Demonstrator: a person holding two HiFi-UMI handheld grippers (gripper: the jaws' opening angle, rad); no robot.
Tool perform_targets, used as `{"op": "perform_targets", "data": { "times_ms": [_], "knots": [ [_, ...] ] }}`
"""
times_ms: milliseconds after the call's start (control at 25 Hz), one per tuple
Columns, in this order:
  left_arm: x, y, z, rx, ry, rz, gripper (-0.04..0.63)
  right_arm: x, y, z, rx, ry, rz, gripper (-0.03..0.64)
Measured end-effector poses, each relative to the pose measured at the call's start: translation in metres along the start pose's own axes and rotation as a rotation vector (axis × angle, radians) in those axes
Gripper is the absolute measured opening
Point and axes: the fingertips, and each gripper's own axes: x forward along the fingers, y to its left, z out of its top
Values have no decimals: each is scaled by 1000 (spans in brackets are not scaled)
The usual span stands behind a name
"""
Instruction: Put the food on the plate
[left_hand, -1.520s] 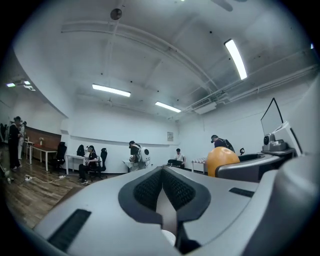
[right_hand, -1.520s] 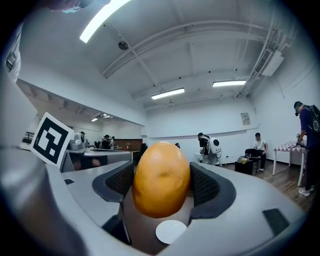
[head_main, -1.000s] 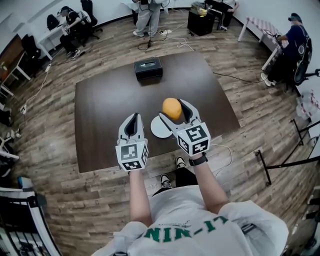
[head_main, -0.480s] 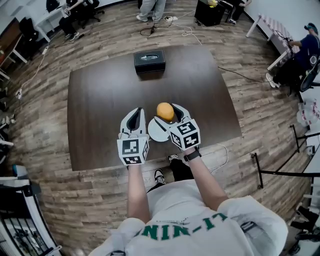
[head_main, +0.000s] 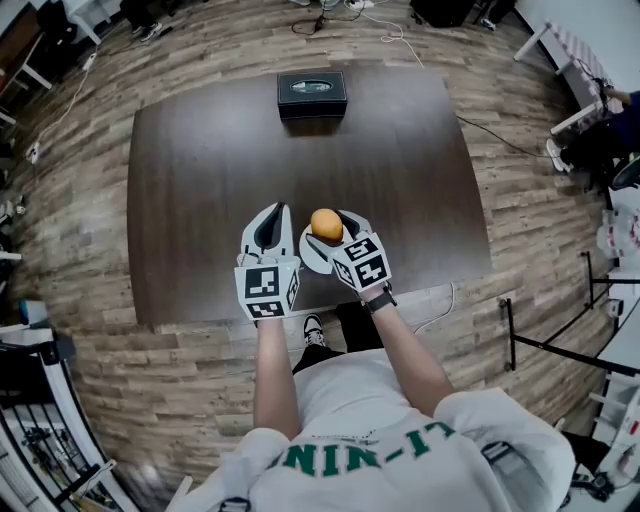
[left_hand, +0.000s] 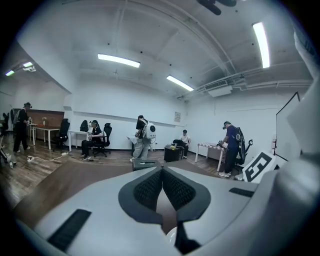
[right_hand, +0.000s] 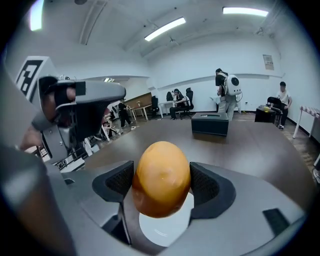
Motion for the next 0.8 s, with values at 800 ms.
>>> {"op": "perform_targets", "data": {
  "times_ms": [800],
  "knots": [
    [27, 24, -63, -70, 120, 48, 14, 66, -20, -118, -11, 335, -15, 359]
  ]
}}
